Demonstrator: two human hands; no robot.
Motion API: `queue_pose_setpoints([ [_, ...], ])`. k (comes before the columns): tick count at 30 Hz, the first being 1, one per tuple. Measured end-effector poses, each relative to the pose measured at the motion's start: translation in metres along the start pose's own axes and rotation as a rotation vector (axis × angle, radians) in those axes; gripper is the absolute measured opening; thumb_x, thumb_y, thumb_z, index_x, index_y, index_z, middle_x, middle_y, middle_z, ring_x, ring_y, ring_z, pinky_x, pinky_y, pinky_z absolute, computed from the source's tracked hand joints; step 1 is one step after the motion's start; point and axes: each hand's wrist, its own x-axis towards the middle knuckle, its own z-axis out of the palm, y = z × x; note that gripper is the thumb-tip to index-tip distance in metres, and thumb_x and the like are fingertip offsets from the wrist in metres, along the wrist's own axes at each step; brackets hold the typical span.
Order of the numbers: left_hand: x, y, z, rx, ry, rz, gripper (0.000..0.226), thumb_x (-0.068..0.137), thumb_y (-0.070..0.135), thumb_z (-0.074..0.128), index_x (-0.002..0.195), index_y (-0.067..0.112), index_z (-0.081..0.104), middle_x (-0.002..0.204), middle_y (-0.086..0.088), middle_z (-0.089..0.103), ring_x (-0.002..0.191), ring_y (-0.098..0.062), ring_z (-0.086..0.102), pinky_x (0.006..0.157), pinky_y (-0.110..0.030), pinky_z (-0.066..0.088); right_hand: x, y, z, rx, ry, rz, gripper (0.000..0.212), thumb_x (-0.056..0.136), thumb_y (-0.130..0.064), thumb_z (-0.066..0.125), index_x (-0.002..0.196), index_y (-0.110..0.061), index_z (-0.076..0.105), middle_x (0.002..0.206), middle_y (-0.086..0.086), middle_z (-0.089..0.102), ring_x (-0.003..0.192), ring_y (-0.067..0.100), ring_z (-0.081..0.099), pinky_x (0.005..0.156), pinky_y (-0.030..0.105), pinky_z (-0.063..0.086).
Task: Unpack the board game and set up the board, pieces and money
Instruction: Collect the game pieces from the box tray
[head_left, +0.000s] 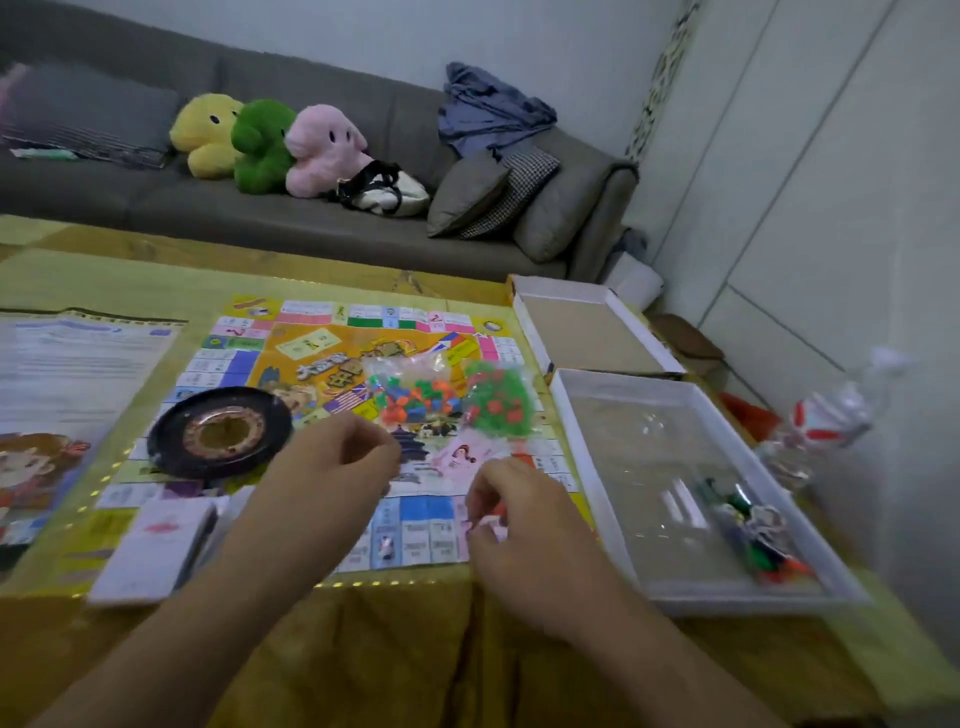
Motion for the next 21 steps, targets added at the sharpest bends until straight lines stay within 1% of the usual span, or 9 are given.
queue_pose_setpoints([
  [3, -0.014, 0.008, 0.045, 0.161, -0.085, 0.151, 0.018, 0.097, 0.017, 0.063, 0.085, 0.031, 0.068, 0.08, 0.009, 0.07, 0.077, -0.007, 0.066, 0.067, -0.034, 0.054, -0.011, 0.025, -0.035, 0.084, 0.111, 0.098, 0.017, 0.084, -0.004, 0.057, 0.082, -0.021, 0.058, 0.089, -0.007, 0.061, 0.084, 0.009, 0.058, 0.067, 0.032, 0.052],
  [6, -0.027, 0.012, 0.083, 0.273, -0.227, 0.301, 0.017, 0.098, 0.019, 0.062, 0.091, 0.034, 0.066, 0.085, 0.017, 0.068, 0.082, 0.004, 0.06, 0.065, -0.019, 0.046, -0.024, 0.046, -0.064, 0.138, 0.183, 0.182, 0.02, 0.08, 0.0, 0.053, 0.081, -0.019, 0.06, 0.082, -0.003, 0.065, 0.066, 0.009, 0.056, 0.058, 0.031, 0.05],
  [9, -0.036, 0.018, 0.125, 0.355, -0.356, 0.44, 0.018, 0.1, 0.021, 0.059, 0.1, 0.038, 0.063, 0.1, 0.024, 0.064, 0.097, 0.007, 0.056, 0.078, -0.014, 0.047, -0.036, 0.074, -0.098, 0.077, 0.231, 0.282, 0.024, 0.084, 0.0, 0.055, 0.086, -0.022, 0.063, 0.083, -0.006, 0.066, 0.075, 0.009, 0.061, 0.064, 0.027, 0.053],
  [11, -0.042, 0.026, 0.154, 0.398, -0.418, 0.507, 0.021, 0.102, 0.023, 0.057, 0.109, 0.043, 0.059, 0.114, 0.029, 0.057, 0.109, 0.006, 0.052, 0.091, -0.013, 0.045, -0.039, 0.105, -0.12, 0.022, 0.274, 0.362, 0.023, 0.084, -0.003, 0.059, 0.091, -0.025, 0.062, 0.092, -0.006, 0.065, 0.084, 0.01, 0.061, 0.074, 0.033, 0.057],
  [14, -0.045, 0.039, 0.194, 0.416, -0.45, 0.541, 0.026, 0.104, 0.027, 0.051, 0.125, 0.043, 0.055, 0.128, 0.028, 0.048, 0.124, 0.001, 0.041, 0.104, -0.02, 0.041, -0.042, 0.157, -0.14, -0.104, 0.317, 0.55, 0.027, 0.084, -0.026, 0.07, 0.107, -0.026, 0.057, 0.114, -0.001, 0.061, 0.097, 0.019, 0.06, 0.083, 0.038, 0.053],
  [16, -0.044, 0.047, 0.217, 0.435, -0.45, 0.559, 0.028, 0.105, 0.029, 0.05, 0.129, 0.042, 0.053, 0.133, 0.023, 0.046, 0.126, -0.003, 0.041, 0.103, -0.023, 0.042, -0.046, 0.184, -0.145, -0.183, 0.235, 0.669, 0.058, 0.079, -0.053, 0.075, 0.128, -0.029, 0.056, 0.13, 0.001, 0.058, 0.114, 0.028, 0.06, 0.093, 0.041, 0.053],
  [18, -0.042, 0.051, 0.236, 0.452, -0.456, 0.56, 0.027, 0.105, 0.033, 0.049, 0.13, 0.038, 0.053, 0.135, 0.019, 0.047, 0.125, -0.005, 0.044, 0.1, -0.024, 0.043, -0.051, 0.201, -0.146, -0.283, 0.109, 0.686, 0.08, 0.068, -0.071, 0.073, 0.137, -0.037, 0.055, 0.137, 0.0, 0.059, 0.125, 0.031, 0.056, 0.102, 0.043, 0.051],
  [19, -0.04, 0.052, 0.243, 0.461, -0.462, 0.552, 0.026, 0.105, 0.035, 0.048, 0.13, 0.037, 0.053, 0.135, 0.016, 0.048, 0.124, -0.006, 0.046, 0.099, -0.024, 0.043, -0.052, 0.205, -0.146, -0.334, 0.057, 0.669, 0.081, 0.067, -0.074, 0.072, 0.138, -0.039, 0.057, 0.139, -0.001, 0.06, 0.127, 0.031, 0.054, 0.105, 0.043, 0.05],
  [21, -0.04, 0.052, 0.251, 0.487, -0.469, 0.53, 0.025, 0.105, 0.038, 0.046, 0.129, 0.034, 0.053, 0.134, 0.014, 0.049, 0.121, -0.007, 0.048, 0.095, -0.023, 0.042, -0.054, 0.211, -0.148, -0.34, 0.026, 0.627, 0.062, 0.078, -0.066, 0.076, 0.132, -0.036, 0.067, 0.134, -0.001, 0.064, 0.124, 0.029, 0.056, 0.104, 0.041, 0.05],
])
